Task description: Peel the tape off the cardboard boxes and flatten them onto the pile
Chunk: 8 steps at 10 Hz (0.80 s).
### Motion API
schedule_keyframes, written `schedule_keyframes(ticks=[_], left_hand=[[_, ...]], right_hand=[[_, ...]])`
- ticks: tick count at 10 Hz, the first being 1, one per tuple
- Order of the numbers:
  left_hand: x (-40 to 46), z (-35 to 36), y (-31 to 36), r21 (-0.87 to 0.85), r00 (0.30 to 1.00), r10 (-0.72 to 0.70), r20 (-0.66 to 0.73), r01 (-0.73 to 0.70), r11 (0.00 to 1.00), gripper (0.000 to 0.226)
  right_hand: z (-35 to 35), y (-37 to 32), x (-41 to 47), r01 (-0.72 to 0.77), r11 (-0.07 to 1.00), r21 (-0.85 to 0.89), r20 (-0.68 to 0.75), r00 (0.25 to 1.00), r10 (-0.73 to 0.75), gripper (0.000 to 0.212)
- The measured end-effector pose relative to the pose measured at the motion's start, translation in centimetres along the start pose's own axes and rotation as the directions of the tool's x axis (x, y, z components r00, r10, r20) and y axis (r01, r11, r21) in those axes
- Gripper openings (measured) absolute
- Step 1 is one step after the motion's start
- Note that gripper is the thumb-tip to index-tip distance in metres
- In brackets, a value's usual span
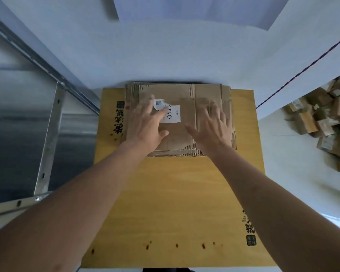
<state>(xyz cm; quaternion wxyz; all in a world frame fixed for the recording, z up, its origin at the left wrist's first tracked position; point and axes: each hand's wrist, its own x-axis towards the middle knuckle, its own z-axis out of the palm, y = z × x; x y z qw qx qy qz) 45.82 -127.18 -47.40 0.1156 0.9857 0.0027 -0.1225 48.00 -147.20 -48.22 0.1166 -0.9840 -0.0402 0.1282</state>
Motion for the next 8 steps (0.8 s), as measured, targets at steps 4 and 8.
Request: schedule_keyframes(ticks=[4, 8], left_hand=[[2.1, 0.4, 0.6, -0.088, 0.976, 0.033, 0.214, -0.015, 0.996, 0.067], [-2.8, -6.7, 3.2, 0.047, 0.991, 0.137, -0.006, -0.137, 0.989, 0.062]], right_hand=[[0.2, -0.9, 0.9, 0.002, 0.999, -0.042, 0.15, 0.989, 0.005, 0.065], [-7.0, -3.7, -4.0, 0.13, 0.989, 0.064, -0.102, 0.987, -0.124, 0.037]])
